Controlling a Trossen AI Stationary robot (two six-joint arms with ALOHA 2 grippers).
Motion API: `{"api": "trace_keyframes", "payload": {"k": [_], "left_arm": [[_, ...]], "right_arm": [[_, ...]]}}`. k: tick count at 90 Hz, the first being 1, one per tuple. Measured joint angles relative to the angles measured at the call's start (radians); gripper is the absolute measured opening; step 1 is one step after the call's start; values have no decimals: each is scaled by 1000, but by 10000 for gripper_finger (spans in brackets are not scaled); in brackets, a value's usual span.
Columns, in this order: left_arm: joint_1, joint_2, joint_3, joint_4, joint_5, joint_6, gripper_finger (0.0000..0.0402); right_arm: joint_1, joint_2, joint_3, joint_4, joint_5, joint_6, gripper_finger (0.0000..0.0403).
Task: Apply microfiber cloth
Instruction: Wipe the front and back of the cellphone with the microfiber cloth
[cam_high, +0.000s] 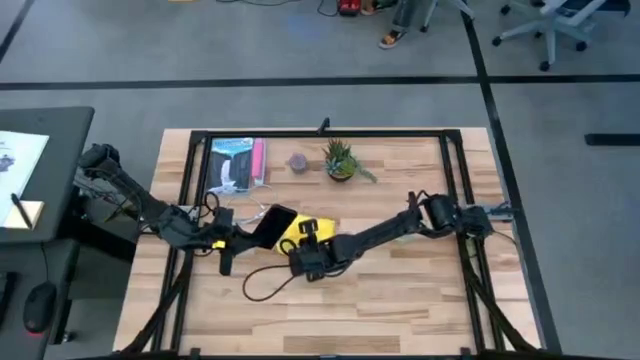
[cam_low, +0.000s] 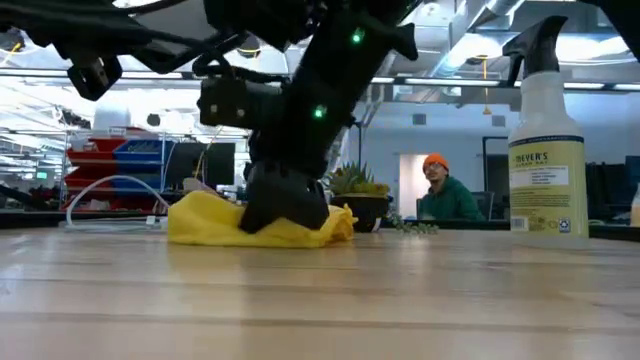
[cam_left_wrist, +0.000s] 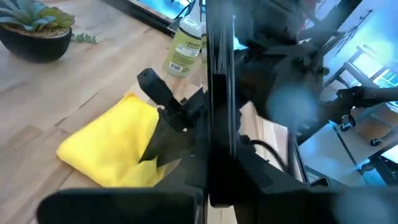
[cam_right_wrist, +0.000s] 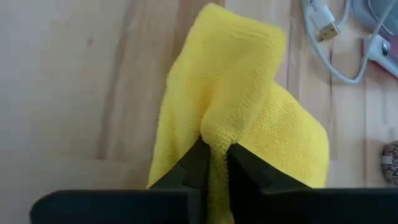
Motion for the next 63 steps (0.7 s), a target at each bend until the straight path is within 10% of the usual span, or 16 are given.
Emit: {"api": "trace_keyframes", "payload": {"k": [42, 63], "left_arm": [[0, 0, 0, -36, -1, -39, 15], [0, 0, 0, -64, 20, -46, 15]], "right_arm": [[9, -155, 0, -1, -111, 54, 207], [9, -244, -1, -145, -99, 121, 221]]}}
